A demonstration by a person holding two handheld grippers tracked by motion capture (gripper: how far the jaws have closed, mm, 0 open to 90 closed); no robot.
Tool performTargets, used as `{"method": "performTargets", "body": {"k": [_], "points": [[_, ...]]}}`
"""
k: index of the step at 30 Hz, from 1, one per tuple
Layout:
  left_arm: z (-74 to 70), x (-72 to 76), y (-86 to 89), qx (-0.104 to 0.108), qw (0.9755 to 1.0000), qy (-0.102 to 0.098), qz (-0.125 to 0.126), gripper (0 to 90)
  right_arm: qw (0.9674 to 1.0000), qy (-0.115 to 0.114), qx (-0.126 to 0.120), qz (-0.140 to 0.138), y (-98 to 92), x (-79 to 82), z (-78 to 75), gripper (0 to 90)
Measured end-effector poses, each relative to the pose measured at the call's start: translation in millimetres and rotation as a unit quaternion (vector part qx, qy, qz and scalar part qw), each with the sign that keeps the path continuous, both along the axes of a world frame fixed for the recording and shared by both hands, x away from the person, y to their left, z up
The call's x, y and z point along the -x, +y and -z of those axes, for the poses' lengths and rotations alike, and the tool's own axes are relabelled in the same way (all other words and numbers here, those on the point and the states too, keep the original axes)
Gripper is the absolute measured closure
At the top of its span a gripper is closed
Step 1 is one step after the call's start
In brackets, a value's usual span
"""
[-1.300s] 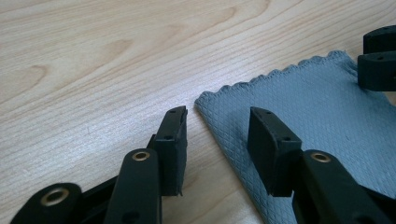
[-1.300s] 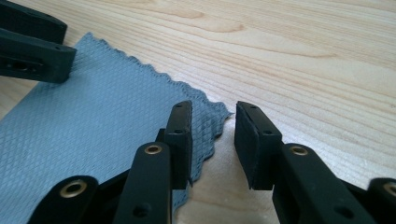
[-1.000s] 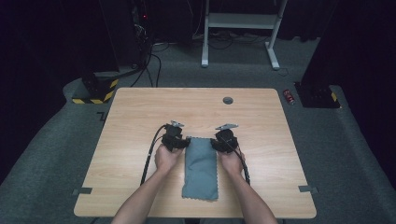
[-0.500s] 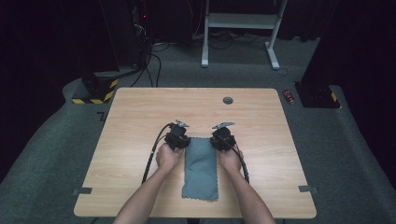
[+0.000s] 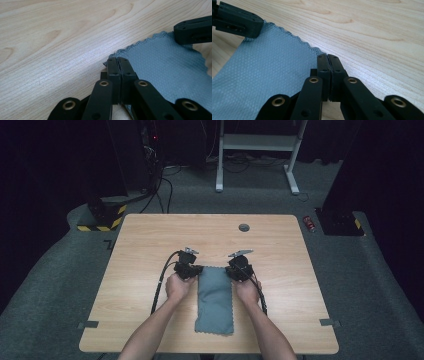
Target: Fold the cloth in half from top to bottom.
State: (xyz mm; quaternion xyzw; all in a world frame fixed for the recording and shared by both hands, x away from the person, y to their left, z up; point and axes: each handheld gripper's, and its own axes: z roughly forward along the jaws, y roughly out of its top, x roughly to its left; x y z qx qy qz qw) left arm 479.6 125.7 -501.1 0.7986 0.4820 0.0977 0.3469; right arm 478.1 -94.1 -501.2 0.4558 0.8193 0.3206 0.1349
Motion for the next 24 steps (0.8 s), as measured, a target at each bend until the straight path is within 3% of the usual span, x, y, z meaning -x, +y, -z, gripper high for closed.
{"method": "performTargets", "body": {"k": [4,8,11,16,21,24], "points": [[-5.9,-0.3,3.5,0.006,1.0000,0.000,0.005,88.8,1.0000,-0.004,-0.005,-0.002,-1.3,0.8,-4.1,88.9],[-16.2,-1.8,2.1,0.003,0.9998,-0.014,0.013,88.8,0.9999,-0.007,-0.006,-0.005,-1.3,-0.9,-12.8,88.9],[-17.7,-2.6,6.1,0.014,0.9998,-0.009,0.008,88.8,0.9998,-0.016,-0.005,-0.009,-1.3,-2.5,-19.6,89.1],[-20.5,-5.5,10.9,0.013,0.9999,-0.009,0.005,88.8,0.9997,-0.018,-0.001,-0.017,3.1,-5.6,-27.1,89.1],[-38.5,-13.0,13.5,0.019,0.9996,-0.023,0.004,88.8,0.9994,-0.030,0.002,-0.017,6.2,-10.6,-39.1,89.1],[-51.5,-16.5,12.4,0.012,0.9991,-0.040,0.011,88.8,0.9992,-0.038,-0.003,-0.015,4.0,-14.0,-49.8,89.1]]}}
